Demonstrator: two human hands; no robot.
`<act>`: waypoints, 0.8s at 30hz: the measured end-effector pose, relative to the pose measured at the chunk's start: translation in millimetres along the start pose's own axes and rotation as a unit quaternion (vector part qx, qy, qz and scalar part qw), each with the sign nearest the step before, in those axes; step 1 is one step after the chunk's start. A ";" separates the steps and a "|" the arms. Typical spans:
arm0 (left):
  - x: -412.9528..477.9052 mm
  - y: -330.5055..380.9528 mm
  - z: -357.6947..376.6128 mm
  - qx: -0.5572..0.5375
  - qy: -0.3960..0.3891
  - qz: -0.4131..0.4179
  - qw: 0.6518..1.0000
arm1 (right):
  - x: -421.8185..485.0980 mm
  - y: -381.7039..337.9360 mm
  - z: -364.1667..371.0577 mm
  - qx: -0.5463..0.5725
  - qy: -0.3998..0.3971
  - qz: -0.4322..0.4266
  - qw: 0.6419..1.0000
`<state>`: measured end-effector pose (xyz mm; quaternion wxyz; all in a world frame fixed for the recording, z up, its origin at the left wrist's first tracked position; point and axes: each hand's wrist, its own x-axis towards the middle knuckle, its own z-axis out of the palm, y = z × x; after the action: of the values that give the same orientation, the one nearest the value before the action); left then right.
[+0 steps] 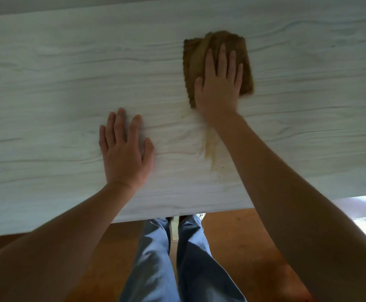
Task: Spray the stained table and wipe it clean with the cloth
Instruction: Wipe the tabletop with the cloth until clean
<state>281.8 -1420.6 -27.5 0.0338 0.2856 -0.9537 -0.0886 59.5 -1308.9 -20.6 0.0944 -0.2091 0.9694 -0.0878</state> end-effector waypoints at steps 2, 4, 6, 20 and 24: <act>-0.2 1.1 -1.6 -0.002 -0.002 0.000 1.000 | -40.0 0.7 5.3 0.008 0.005 -0.051 0.999; -0.6 2.5 -3.2 -0.010 -0.006 -0.006 1.000 | -90.3 9.3 9.8 0.021 0.005 -0.094 0.995; -0.6 3.7 -4.4 -0.020 -0.012 -0.015 1.000 | -141.7 29.3 9.9 0.028 -0.022 -0.107 0.994; 1.3 2.4 -1.0 -0.006 0.009 -0.007 1.000 | -17.2 99.3 -22.2 0.008 0.004 0.109 0.994; 0.5 2.5 1.4 -0.003 0.011 -0.003 1.000 | 17.9 39.1 -12.3 -0.006 -0.003 0.079 0.997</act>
<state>280.0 -1418.7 -28.4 0.0449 0.2896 -0.9520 -0.0884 25.6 -1279.8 -19.5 0.1024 -0.1331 0.9830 -0.0737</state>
